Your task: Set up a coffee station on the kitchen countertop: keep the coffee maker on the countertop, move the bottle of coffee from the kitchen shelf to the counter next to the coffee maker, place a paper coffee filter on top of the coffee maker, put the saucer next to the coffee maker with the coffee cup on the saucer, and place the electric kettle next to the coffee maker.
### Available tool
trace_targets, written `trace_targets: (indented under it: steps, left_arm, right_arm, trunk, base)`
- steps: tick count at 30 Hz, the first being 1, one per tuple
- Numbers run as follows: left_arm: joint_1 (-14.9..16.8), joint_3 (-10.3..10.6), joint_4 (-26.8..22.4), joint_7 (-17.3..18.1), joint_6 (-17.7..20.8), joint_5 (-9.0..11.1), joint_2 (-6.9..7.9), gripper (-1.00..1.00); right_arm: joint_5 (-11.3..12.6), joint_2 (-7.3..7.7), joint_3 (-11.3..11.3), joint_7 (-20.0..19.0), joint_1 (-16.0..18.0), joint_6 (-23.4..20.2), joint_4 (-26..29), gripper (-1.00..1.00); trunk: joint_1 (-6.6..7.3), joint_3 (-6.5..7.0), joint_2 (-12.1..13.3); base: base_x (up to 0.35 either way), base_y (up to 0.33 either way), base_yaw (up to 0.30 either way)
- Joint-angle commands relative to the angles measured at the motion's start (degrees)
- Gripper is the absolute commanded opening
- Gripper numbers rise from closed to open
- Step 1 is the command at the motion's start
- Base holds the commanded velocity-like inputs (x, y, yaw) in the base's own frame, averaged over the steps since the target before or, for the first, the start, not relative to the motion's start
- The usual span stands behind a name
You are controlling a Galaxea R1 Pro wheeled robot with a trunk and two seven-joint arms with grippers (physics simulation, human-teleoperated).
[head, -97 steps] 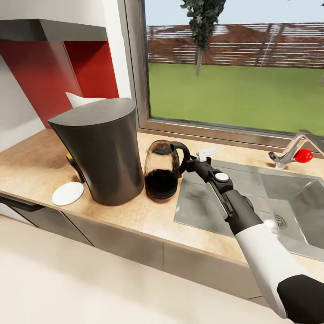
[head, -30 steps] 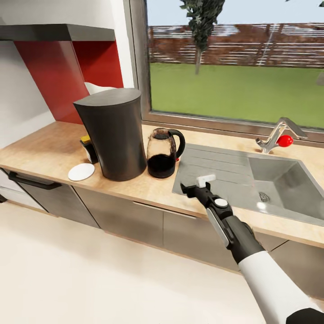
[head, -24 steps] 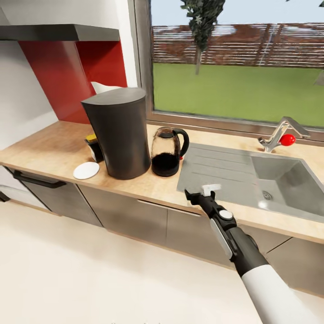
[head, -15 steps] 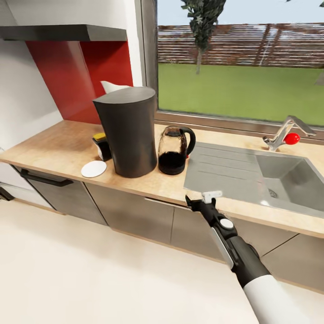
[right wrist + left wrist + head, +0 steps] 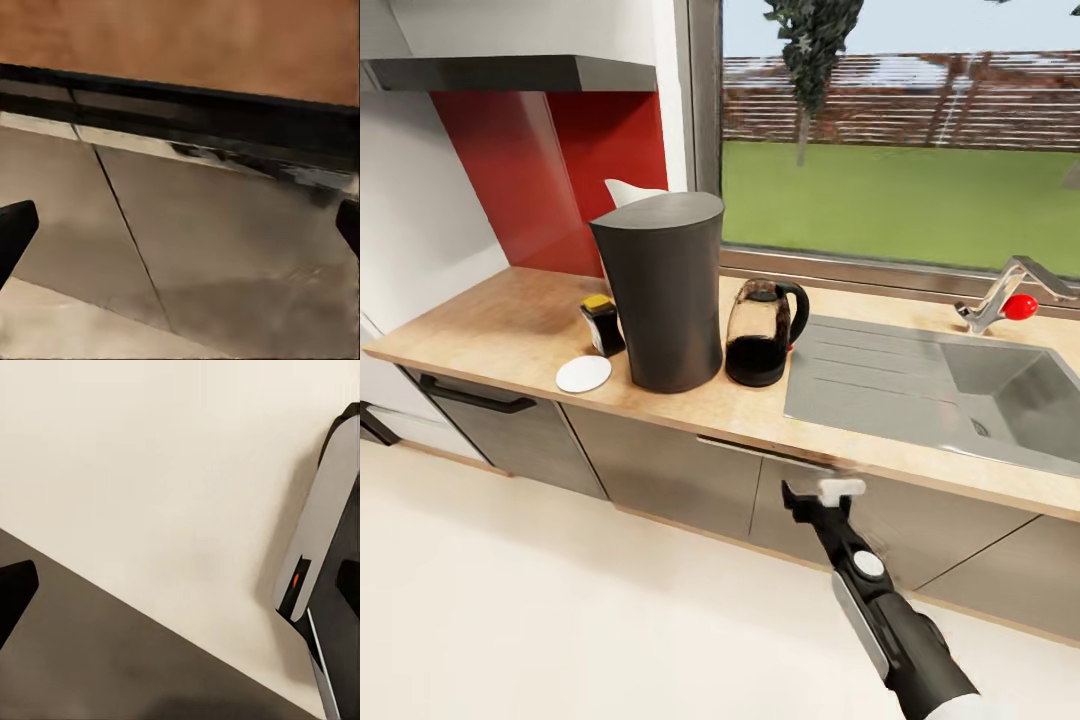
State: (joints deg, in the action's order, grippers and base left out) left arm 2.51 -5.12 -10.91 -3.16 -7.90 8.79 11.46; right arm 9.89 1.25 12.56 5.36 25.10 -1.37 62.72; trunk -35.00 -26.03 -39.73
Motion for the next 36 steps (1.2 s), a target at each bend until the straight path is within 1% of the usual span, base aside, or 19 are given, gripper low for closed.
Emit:
trace_targets:
  steps: [1, 4, 6, 7, 9, 11, 12, 13, 14, 17, 18, 21, 25, 28, 30, 32, 34, 36]
  left_arm:
    - [0.2, 0.0, -0.5, 0.1, -0.1, 0.4, -0.32, 1.00]
    - [0.3, 0.0, -1.0, 0.1, -0.1, 0.4, -0.55, 1.00]
    - [0.3, 0.0, -1.3, 0.1, -0.1, 0.5, -0.66, 1.00]
    - [0.3, 0.0, -1.4, 0.1, -0.1, 0.5, -0.70, 1.00]
    - [0.3, 0.0, -1.4, 0.1, -0.1, 0.5, -0.72, 1.00]
    - [0.3, 0.0, -1.4, 0.2, -0.1, 0.5, -0.73, 1.00]
    - [0.3, 0.0, -1.4, 0.3, -0.1, 0.5, -0.73, 1.00]
    - [0.3, 0.0, -1.4, 0.4, -0.1, 0.5, -0.74, 1.00]
    - [0.3, 0.2, -1.4, 0.5, -0.1, 0.5, -0.74, 1.00]
    - [0.3, 1.6, -1.4, 0.6, 0.0, 0.5, -0.74, 1.00]
    - [0.3, 2.0, -1.3, 0.6, 0.0, 0.5, -0.74, 1.00]
    - [0.3, 3.9, -1.2, 0.6, 0.0, 0.6, -0.74, 1.00]
    - [0.3, 5.2, -1.2, 0.7, 0.1, 0.6, -0.74, 1.00]
    - [0.3, 5.6, -0.8, 0.7, 0.1, 0.5, -0.74, 1.00]
    - [0.2, 6.0, -0.7, 0.7, 0.1, 0.5, -0.71, 1.00]
    - [-0.1, 6.7, -0.5, 0.7, 0.2, 0.5, -0.70, 1.00]
    - [-0.3, 7.3, -0.4, 0.7, 0.3, 0.5, -0.72, 1.00]
    - [-0.4, 8.1, -0.4, 0.7, 0.4, 0.6, -0.78, 1.00]
  right_arm:
    - [0.5, -0.04, 0.3, 1.5, -2.0, 0.8, -3.0, 1.00]
    - [0.9, -0.09, 0.2, 1.9, -4.5, 1.1, -4.5, 1.00]
    - [2.4, -0.04, 0.1, 2.1, -6.6, 1.2, -5.3, 1.00]
    - [3.6, 0.06, -0.2, 2.3, -7.9, 1.3, -5.7, 1.00]
    - [4.4, 0.23, -0.6, 2.4, -9.2, 1.3, -6.6, 1.00]
    - [5.0, 0.47, -1.3, 2.6, -10.4, 1.3, -9.0, 1.00]
    - [5.2, 0.61, -1.9, 2.6, -10.9, 1.2, -12.9, 1.00]
    - [5.3, 0.82, -2.4, 2.5, -11.0, 1.2, -16.8, 1.00]
    - [5.4, 1.12, -2.7, 2.5, -11.1, 1.2, -19.4, 1.00]
    - [5.3, 2.41, -3.1, 2.3, -11.2, 1.1, -26.2, 1.00]
    - [5.3, 2.57, -3.1, 2.2, -11.2, 1.1, -27.2, 1.00]
    - [5.0, 3.19, -3.1, 2.1, -11.2, 1.0, -31.9, 1.00]
    - [4.9, 4.11, -2.9, 1.9, -11.2, 0.8, -34.9, 1.00]
    - [4.8, 5.34, -2.9, -0.1, -11.2, 0.7, -37.1, 1.00]
    - [4.8, 6.36, -2.9, -3.1, -11.2, 0.6, -38.6, 1.00]
    - [5.0, 7.72, -3.0, -8.1, -11.2, 0.6, -40.7, 1.00]
    - [5.0, 8.32, -3.0, -10.9, -11.2, 0.6, -42.3, 1.00]
    - [5.0, 8.69, -2.9, -12.8, -11.2, 0.8, -44.1, 1.00]
  trunk:
    - [-0.02, -0.05, 0.0]
    - [-0.02, -0.05, 0.0]
    - [-0.02, -0.05, 0.0]
    - [-0.02, -0.05, 0.0]
    - [-0.02, -0.05, 0.0]
    - [-0.02, -0.05, 0.0]
    - [-0.02, -0.05, 0.0]
    - [-0.02, -0.05, 0.0]
    - [-0.02, -0.05, 0.0]
    - [-0.02, -0.05, 0.0]
    - [-0.02, -0.05, 0.0]
    - [-0.02, -0.05, 0.0]
    - [-0.02, -0.05, 0.0]
    - [-0.02, -0.05, 0.0]
    - [-0.02, -0.05, 0.0]
    - [-0.02, -0.05, 0.0]
    - [-0.02, -0.05, 0.0]
    - [-0.02, -0.05, 0.0]
  base:
    - [0.000, 0.000, 0.000]
    - [0.000, 0.000, 0.000]
    - [0.000, 0.000, 0.000]
    - [0.000, 0.000, 0.000]
    - [0.000, 0.000, 0.000]
    - [0.000, 0.000, 0.000]
    - [0.000, 0.000, 0.000]
    - [0.000, 0.000, 0.000]
    - [0.000, 0.000, 0.000]
    - [0.000, 0.000, 0.000]
    - [0.000, 0.000, 0.000]
    - [0.000, 0.000, 0.000]
    - [0.000, 0.000, 0.000]
    - [0.000, 0.000, 0.000]
    - [0.000, 0.000, 0.000]
    - [0.000, 0.000, 0.000]
    - [0.000, 0.000, 0.000]
    - [0.000, 0.000, 0.000]
